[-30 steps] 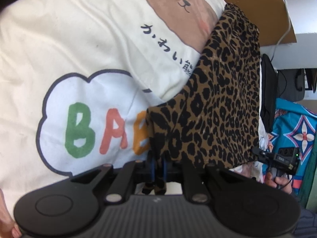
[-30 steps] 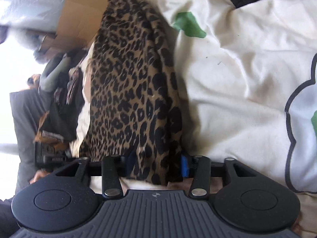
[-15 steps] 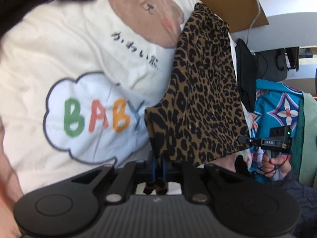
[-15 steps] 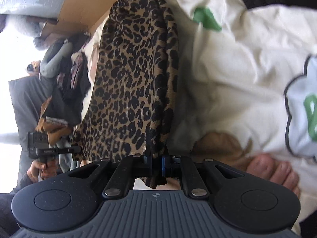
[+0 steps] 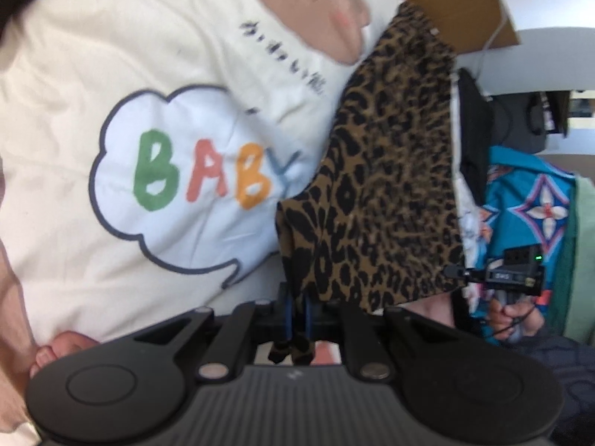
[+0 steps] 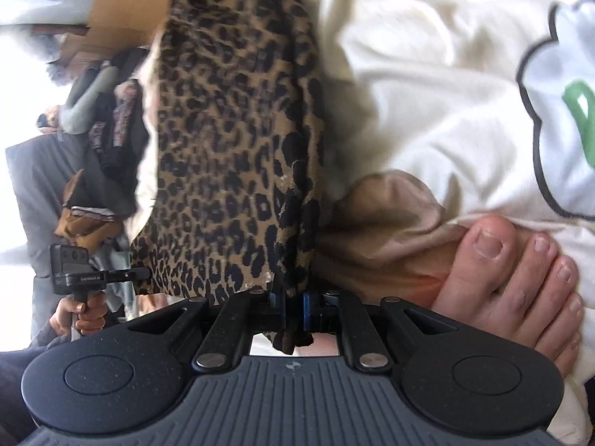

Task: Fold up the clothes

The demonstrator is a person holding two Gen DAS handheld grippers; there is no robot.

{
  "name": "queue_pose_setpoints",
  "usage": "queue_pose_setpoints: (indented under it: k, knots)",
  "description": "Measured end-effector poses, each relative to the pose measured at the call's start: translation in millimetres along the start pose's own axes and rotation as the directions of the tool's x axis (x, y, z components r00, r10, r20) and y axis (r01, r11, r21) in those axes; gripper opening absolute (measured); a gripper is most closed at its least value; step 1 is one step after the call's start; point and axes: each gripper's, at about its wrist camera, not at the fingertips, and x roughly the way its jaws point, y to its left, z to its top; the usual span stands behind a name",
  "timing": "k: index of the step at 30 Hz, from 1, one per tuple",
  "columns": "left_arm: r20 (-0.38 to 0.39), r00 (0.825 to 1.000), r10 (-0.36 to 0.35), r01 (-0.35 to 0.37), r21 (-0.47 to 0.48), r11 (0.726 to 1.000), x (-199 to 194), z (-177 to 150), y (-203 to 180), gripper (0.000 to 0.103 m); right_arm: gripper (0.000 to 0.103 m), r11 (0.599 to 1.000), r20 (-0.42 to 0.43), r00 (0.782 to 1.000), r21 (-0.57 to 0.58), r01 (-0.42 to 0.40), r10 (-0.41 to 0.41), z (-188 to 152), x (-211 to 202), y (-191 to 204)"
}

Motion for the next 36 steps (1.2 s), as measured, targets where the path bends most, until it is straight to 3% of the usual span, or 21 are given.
queue_pose_setpoints:
  k: [4,9,19,29,32,34,36]
  knots:
    - [0.002,1.0,-0.02,0.02,0.044,0.999,-16.0,-12.6,-11.0,0.007,0.006,0.998,0.001,0.999,-0.046,-0.042,0.042,-3.7,-12.8,8.9]
    - [-0.039,0.999,-0.012,0.013,0.032,0.999,-19.6,-30.2,-8.6,0.007,0.006,0.998,-0.047,0.998,-0.047,-0.052,0.049,-16.5,-14.3,8.8]
    - [-0.023,0.999,-0.022,0.023,0.048,0.999,-30.0,-28.5,-13.1,0.007,0.006,0.993,-0.026,0.996,-0.085,-0.084,0.082,-18.8,-28.4,21.1]
    - [-0.049,0.998,0.034,-0.035,-0.013,0.999,-3.8,-18.5,6.0,0.007,0.008,0.997,-0.039,0.999,-0.077,0.005,-0.008,-11.9,-4.4,9.6]
    - [-0.132,0.989,0.07,-0.067,0.022,0.997,2.5,-16.9,10.5,0.008,0.013,0.996,-0.066,0.996,-0.07,0.048,-0.052,-12.3,-1.2,6.1]
    - [-0.139,0.987,0.076,-0.077,0.0,0.997,3.1,-18.6,15.5,0.008,0.028,0.994,-0.078,0.992,-0.062,0.093,-0.098,-12.1,-2.9,2.3]
    - [-0.134,0.988,0.076,-0.079,-0.018,0.997,2.1,-20.7,19.4,0.008,0.033,0.984,-0.034,0.986,-0.08,0.158,-0.161,-8.2,-12.4,2.8]
